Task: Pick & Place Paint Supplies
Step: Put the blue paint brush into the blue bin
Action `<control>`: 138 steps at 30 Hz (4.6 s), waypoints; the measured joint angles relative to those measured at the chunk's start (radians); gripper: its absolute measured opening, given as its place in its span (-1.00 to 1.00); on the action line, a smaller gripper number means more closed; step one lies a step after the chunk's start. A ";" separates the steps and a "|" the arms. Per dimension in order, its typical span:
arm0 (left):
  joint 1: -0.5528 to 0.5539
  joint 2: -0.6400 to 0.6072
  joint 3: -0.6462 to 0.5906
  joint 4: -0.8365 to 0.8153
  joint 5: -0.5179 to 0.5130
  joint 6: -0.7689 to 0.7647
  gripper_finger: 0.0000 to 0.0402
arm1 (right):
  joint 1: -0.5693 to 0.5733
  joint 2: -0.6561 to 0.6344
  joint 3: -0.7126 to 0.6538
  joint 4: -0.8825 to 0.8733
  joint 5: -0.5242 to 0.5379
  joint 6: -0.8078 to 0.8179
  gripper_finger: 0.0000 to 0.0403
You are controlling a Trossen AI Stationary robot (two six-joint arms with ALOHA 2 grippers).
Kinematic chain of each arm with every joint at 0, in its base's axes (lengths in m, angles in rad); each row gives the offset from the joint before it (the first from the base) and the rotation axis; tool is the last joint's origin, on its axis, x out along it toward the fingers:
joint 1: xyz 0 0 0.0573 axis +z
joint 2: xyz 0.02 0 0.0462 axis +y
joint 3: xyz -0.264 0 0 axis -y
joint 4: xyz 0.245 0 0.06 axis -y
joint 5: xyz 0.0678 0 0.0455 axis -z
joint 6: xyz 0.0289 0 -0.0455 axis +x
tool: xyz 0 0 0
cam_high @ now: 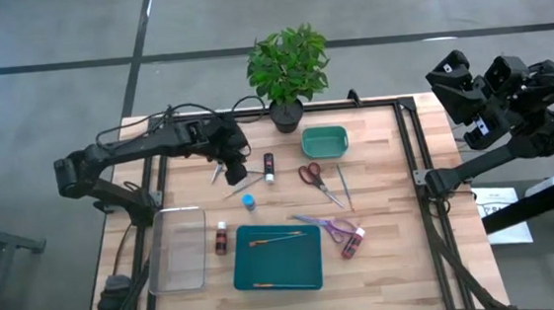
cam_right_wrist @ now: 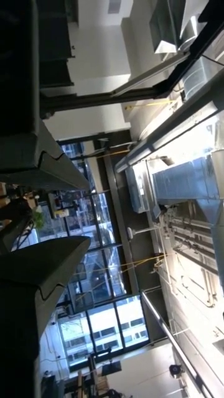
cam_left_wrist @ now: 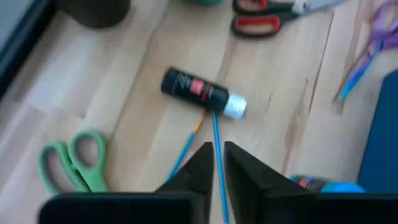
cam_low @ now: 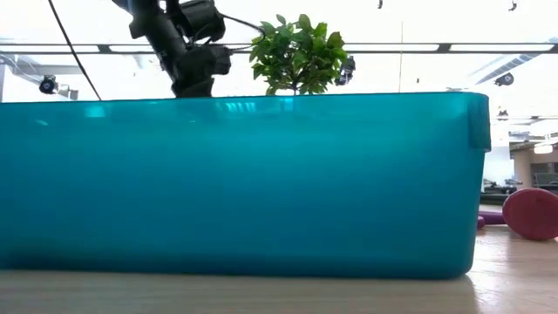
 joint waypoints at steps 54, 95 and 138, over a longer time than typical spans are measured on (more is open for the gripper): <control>-0.223 0.001 -0.421 0.161 -0.122 -0.131 -0.44 | 0.000 0.001 -0.021 -0.004 -0.003 0.042 -0.36; -0.138 0.137 -0.394 0.227 -0.016 -0.152 -0.95 | 0.000 -0.008 -0.021 -0.029 0.005 0.042 -0.36; -0.093 0.002 -0.429 0.159 0.019 -0.120 -0.50 | 0.000 -0.006 -0.025 -0.029 -0.003 0.045 -0.36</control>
